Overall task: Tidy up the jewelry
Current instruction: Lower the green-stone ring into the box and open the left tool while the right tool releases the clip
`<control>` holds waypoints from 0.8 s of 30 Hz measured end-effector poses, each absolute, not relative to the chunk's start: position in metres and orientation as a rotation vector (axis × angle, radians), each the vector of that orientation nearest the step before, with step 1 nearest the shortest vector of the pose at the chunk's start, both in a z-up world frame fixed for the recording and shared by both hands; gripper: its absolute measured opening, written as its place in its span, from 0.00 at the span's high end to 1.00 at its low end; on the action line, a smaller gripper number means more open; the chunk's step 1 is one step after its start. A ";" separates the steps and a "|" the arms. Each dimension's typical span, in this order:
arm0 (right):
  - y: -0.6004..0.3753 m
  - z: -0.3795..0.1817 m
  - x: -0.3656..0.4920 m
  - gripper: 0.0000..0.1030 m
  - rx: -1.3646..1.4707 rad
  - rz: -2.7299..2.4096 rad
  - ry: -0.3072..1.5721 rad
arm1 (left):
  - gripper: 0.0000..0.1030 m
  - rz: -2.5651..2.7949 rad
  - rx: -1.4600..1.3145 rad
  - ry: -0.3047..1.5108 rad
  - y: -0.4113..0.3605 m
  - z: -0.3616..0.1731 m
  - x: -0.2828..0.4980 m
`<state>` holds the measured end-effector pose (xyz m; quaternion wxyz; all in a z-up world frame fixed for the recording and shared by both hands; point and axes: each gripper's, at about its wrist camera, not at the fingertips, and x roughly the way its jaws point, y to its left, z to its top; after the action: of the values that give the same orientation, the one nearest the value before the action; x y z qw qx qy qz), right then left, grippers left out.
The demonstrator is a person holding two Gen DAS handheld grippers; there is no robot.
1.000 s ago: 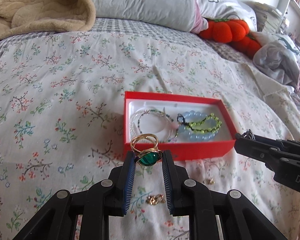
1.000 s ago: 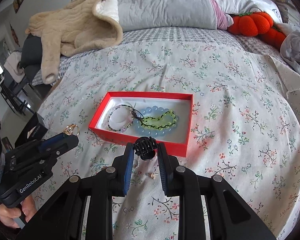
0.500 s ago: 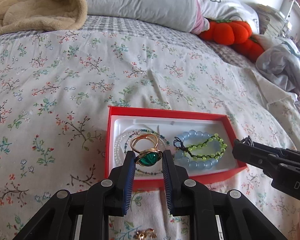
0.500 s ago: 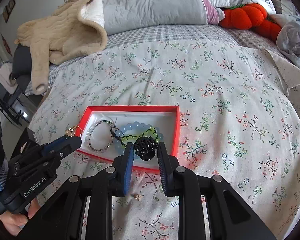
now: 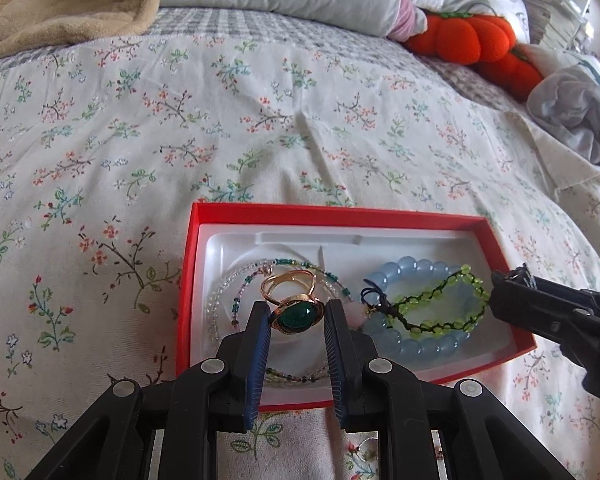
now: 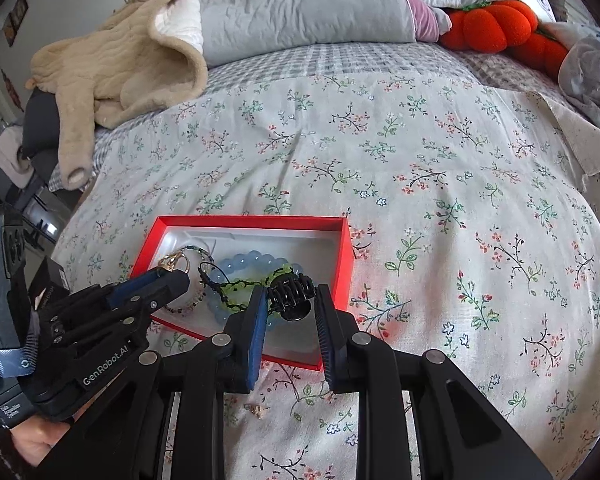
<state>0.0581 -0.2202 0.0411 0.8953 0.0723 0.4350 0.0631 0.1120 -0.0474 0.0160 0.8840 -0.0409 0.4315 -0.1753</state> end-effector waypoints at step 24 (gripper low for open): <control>-0.209 0.044 0.079 0.70 0.140 0.117 0.882 | 0.49 -0.352 -0.067 0.886 -0.025 0.036 0.082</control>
<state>0.0790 -0.2089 0.0443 0.9003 0.0676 0.4264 0.0563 0.0817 -0.0247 0.0364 0.8880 -0.0321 0.4262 -0.1695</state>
